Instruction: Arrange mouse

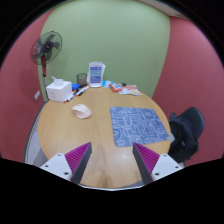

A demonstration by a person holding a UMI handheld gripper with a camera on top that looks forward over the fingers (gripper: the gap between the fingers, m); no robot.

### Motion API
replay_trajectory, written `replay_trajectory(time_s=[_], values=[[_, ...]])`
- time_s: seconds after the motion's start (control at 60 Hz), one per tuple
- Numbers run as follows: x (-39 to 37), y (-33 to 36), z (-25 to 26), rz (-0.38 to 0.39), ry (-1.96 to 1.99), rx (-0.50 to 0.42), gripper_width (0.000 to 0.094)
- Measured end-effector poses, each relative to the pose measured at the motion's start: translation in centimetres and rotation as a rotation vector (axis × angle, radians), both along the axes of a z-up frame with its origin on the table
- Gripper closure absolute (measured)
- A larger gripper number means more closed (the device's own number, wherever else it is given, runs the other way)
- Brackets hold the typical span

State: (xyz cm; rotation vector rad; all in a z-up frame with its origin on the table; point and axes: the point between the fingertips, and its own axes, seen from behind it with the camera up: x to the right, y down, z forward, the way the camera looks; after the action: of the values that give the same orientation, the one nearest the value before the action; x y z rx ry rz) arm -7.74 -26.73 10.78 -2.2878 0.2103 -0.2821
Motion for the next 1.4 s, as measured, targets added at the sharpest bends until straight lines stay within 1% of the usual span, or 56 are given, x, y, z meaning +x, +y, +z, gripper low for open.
replay_trajectory(time_s=[0.067, 0.133, 0.3, 0.4, 0.467, 0.533, 0.633, 0.817, 0.867, 0.933, 0.983, 1.033, 1.083, 1.183, 1.25, 1.317, 1.367, 1.4], values=[[-2.0, 3.7, -1.7, 0.039, 0.01, 0.017, 0.0094], [-3.8, 7.6, -3.3, 0.06, 0.025, 0.026, 0.0092], [-5.6, 16.7, -6.6, 0.083, 0.018, 0.059, 0.0094], [-6.1, 20.7, -8.9, 0.102, 0.012, 0.033, 0.0095], [-6.2, 22.6, -10.1, 0.103, -0.005, 0.019, 0.0094], [-6.5, 24.1, -10.7, 0.121, -0.012, 0.006, 0.0091], [-6.8, 26.4, -10.9, 0.14, -0.015, 0.014, 0.0097], [-6.0, 30.3, -11.2, 0.123, -0.006, 0.033, 0.0106], [-6.0, 31.3, -11.4, 0.128, 0.008, 0.041, 0.0137], [-6.4, 32.1, -11.6, 0.144, 0.039, 0.045, 0.0222], [-7.2, 32.4, -11.8, 0.173, 0.073, 0.053, 0.0403], [-7.2, 32.5, -11.8, 0.168, 0.078, 0.068, 0.0413], [-7.2, 32.5, -11.7, 0.169, 0.079, 0.074, 0.0457], [-7.2, 32.4, -11.6, 0.161, 0.096, 0.048, 0.0536], [-7.6, 32.3, -10.3, 0.179, 0.089, 0.056, 0.0541], [-8.3, 32.2, -6.9, 0.217, 0.073, 0.108, 0.0558], [-9.1, 31.9, -3.2, 0.255, 0.08, 0.164, 0.0559], [-9.3, 31.8, -0.1, 0.269, 0.085, 0.217, 0.056]])
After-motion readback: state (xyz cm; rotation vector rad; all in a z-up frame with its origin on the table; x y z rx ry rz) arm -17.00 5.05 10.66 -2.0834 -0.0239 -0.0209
